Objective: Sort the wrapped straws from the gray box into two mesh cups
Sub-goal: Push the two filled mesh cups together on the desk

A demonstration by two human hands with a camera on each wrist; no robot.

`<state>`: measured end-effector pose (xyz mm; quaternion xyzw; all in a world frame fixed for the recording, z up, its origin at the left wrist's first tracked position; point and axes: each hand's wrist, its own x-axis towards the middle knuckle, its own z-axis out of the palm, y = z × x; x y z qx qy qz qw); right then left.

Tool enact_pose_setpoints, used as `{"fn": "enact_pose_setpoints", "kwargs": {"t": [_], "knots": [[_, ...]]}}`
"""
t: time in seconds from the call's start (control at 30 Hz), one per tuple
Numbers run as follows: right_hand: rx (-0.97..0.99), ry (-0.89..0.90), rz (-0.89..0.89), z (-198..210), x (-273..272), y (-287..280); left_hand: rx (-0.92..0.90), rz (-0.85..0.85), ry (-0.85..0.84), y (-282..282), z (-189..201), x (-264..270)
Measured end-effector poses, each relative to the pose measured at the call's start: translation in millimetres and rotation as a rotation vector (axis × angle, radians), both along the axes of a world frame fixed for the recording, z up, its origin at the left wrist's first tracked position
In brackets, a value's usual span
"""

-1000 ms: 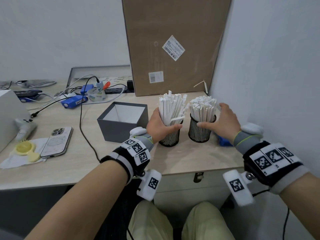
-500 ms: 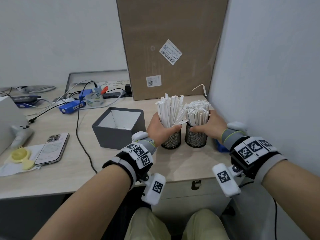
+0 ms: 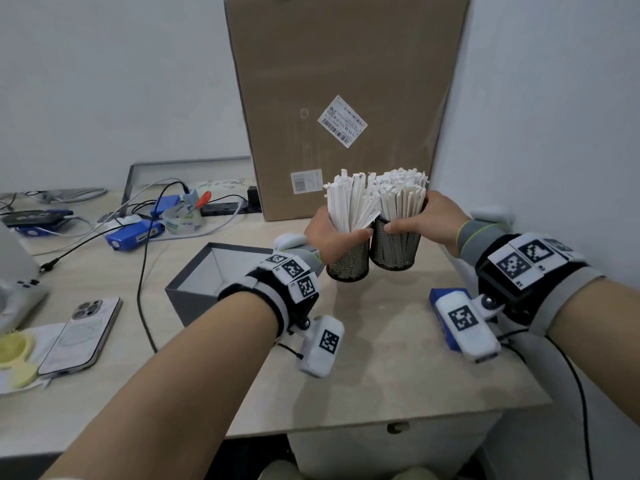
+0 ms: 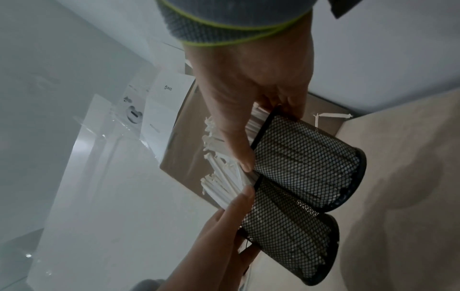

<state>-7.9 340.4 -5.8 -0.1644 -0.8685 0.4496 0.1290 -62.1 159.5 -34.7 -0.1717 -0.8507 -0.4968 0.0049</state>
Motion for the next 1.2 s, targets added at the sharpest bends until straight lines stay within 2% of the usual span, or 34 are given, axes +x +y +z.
{"fn": "enact_pose_setpoints", "kwargs": {"t": [0.2, 0.33, 0.5, 0.67, 0.9, 1.07, 1.2], "knots": [[-0.031, -0.021, 0.032, 9, -59, 42, -0.048, -0.030, -0.027, 41, 6, -72], [-0.001, -0.064, 0.060, 0, -114, 72, -0.050, -0.022, -0.040, 73, -2, -127], [0.017, -0.100, 0.042, -23, -162, 99, -0.095, -0.007, -0.033, 96, -21, -170], [0.021, -0.093, 0.049, -45, -191, 118, -0.097, -0.007, -0.026, 102, -35, -191], [0.021, -0.068, 0.075, -49, -202, 113, -0.025, 0.047, -0.099, 106, -49, -209], [-0.044, -0.040, 0.147, -74, -226, 135, -0.069, 0.102, -0.044, 112, -51, -206], [-0.012, -0.067, 0.094, -61, -219, 122, -0.059, 0.125, -0.014, 111, -51, -207]]}}
